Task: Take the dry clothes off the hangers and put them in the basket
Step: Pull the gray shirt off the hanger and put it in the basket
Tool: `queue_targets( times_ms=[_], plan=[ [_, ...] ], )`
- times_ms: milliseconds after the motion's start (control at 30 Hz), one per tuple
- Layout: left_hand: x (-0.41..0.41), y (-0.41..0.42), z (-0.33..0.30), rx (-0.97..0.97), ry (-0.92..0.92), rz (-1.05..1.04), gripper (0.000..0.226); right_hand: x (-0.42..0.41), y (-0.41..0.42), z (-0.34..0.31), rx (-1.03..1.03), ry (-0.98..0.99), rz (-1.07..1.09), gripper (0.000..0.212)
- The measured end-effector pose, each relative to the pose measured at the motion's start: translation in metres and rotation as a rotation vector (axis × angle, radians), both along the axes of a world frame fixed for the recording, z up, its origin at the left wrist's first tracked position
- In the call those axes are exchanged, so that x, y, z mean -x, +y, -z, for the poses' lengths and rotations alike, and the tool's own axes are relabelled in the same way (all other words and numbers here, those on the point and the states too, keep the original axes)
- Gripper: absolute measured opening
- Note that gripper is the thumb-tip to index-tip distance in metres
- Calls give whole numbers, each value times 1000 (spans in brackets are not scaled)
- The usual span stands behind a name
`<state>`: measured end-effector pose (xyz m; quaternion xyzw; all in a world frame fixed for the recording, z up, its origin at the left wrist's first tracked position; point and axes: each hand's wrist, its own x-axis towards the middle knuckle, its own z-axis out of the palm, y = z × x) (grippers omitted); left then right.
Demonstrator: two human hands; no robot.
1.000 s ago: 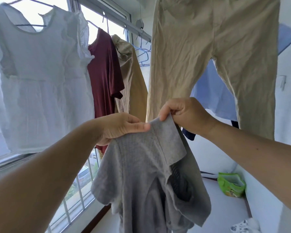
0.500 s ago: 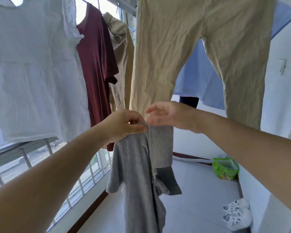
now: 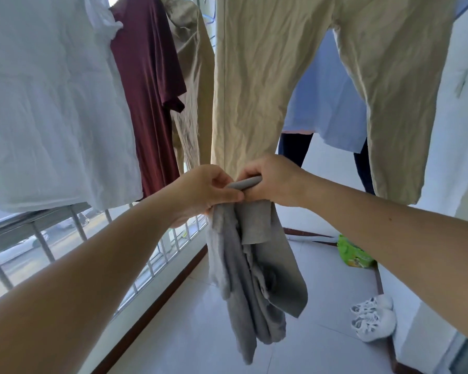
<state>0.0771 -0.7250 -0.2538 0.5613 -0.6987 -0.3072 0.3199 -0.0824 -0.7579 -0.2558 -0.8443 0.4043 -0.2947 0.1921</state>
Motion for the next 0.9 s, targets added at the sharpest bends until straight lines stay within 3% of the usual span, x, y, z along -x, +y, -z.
queue_targets(
  times_ms=[133, 200, 300, 367, 567, 700, 900],
  plan=[
    [12, -2, 9, 32, -119, -40, 15, 17, 4, 15, -165, -214, -16, 11],
    [17, -3, 13, 13, -67, -63, 10, 27, 5, 24, -333, -331, -62, 9],
    [24, -3, 22, -10, 133, -95, 5, 47, 5, 48, -577, -493, -10, 27],
    [28, -4, 29, -20, 251, -126, 7, 60, 7, 71, -600, -396, 43, 21],
    [35, 1, 45, -36, 412, -119, 25, 89, 12, 139, -465, 315, -10, 29],
    [34, 5, 51, -52, 558, -142, 28, 100, 16, 166, -499, 360, -36, 46],
    [29, 11, 55, -36, 644, -176, 14, 79, 9, 167, -686, -277, -87, 45]
  ],
)
